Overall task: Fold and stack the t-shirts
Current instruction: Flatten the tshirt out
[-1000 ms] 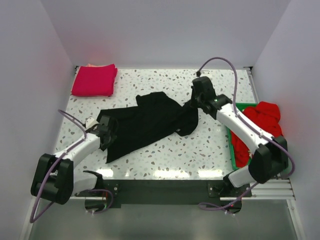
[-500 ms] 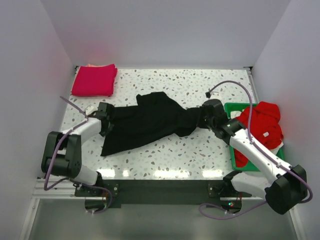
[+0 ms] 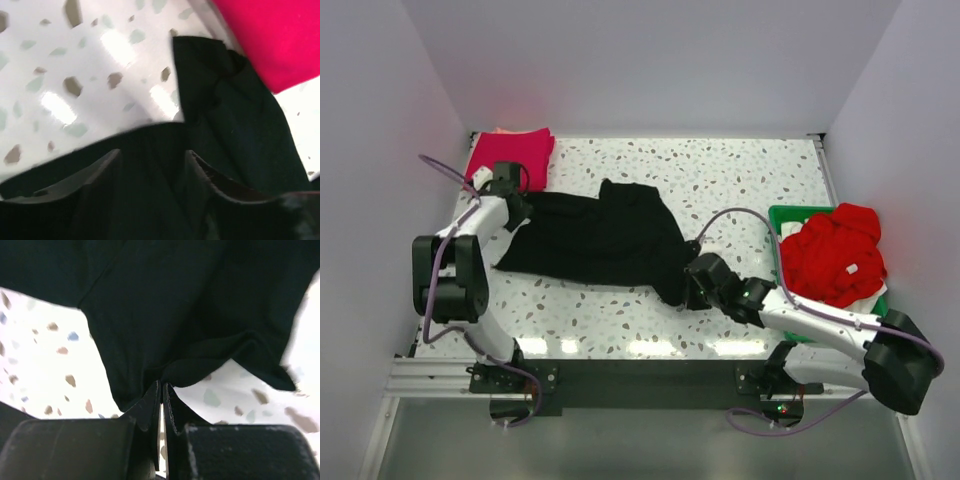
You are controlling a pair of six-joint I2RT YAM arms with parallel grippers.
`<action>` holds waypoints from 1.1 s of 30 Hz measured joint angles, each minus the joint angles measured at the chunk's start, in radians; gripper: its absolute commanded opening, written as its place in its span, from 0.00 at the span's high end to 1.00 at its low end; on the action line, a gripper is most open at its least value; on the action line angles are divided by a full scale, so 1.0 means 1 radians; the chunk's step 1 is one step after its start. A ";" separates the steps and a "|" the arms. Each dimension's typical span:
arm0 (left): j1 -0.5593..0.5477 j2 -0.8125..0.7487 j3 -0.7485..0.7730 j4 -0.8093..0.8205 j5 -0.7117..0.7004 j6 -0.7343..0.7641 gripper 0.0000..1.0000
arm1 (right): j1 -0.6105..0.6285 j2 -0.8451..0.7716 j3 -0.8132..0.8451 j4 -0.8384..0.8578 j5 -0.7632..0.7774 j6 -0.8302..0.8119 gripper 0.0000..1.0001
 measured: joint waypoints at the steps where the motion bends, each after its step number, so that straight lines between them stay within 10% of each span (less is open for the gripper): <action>1: 0.000 -0.034 -0.022 -0.004 -0.001 0.005 0.34 | 0.027 0.009 -0.021 0.013 -0.002 0.014 0.89; 8: 0.001 -0.336 -0.237 -0.089 -0.076 -0.053 0.29 | 0.160 -0.003 -0.051 0.037 -0.009 0.058 0.60; 24: 0.001 -0.400 -0.497 -0.125 -0.082 -0.179 0.35 | 0.090 -0.105 0.032 -0.072 0.194 -0.023 0.49; 33: 0.001 -0.348 -0.502 -0.078 -0.121 -0.205 0.88 | -0.126 -0.108 0.019 -0.068 0.151 -0.087 0.49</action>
